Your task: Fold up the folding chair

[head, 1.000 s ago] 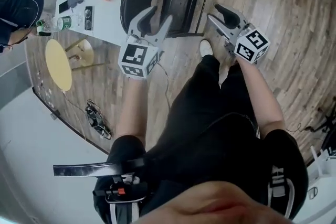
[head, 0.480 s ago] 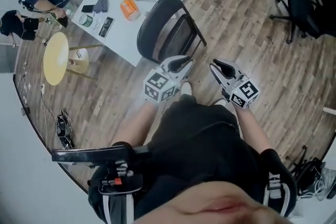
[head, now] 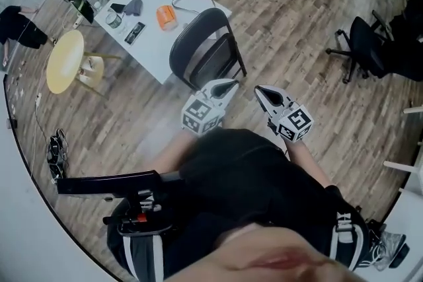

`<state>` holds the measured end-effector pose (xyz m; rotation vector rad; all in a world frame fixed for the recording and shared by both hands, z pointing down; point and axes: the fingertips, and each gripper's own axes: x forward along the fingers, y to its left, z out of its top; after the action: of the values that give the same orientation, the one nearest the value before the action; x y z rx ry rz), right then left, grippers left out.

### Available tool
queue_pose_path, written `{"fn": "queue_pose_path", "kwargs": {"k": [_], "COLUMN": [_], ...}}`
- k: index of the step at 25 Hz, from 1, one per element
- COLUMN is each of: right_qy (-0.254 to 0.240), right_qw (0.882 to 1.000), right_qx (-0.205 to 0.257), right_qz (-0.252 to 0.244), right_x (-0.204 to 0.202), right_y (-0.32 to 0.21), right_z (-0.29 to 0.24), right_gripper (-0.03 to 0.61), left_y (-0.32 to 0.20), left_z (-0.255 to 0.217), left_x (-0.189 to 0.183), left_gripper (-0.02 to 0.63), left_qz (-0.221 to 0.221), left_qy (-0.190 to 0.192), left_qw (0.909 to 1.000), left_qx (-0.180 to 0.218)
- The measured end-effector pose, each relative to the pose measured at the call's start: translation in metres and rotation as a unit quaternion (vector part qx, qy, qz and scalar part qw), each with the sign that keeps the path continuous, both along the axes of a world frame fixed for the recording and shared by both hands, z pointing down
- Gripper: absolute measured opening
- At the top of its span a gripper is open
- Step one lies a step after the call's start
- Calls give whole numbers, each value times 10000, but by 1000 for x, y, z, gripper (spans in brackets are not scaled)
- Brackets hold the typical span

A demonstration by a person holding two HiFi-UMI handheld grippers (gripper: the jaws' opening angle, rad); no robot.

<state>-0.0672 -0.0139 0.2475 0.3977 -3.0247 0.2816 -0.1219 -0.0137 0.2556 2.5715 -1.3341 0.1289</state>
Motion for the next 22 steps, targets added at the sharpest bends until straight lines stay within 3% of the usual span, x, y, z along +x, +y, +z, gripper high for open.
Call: {"fn": "queue_pose_path", "kwargs": {"k": [5, 22], "right_qy": [19, -59], "right_qw": [9991, 9984], "right_qx": [318, 280], "right_qz": [-281, -480], "right_x": [-6, 0], "right_y": [0, 15], "right_z": [-17, -21], "right_gripper": [11, 11], "left_y": [-1, 20], "left_z": [0, -3], "left_x": [-5, 4], "left_gripper": [5, 5], "left_qz": [-123, -279], "left_qy": [156, -12], "left_qw": [9998, 9995], "left_qx": [-36, -115]}}
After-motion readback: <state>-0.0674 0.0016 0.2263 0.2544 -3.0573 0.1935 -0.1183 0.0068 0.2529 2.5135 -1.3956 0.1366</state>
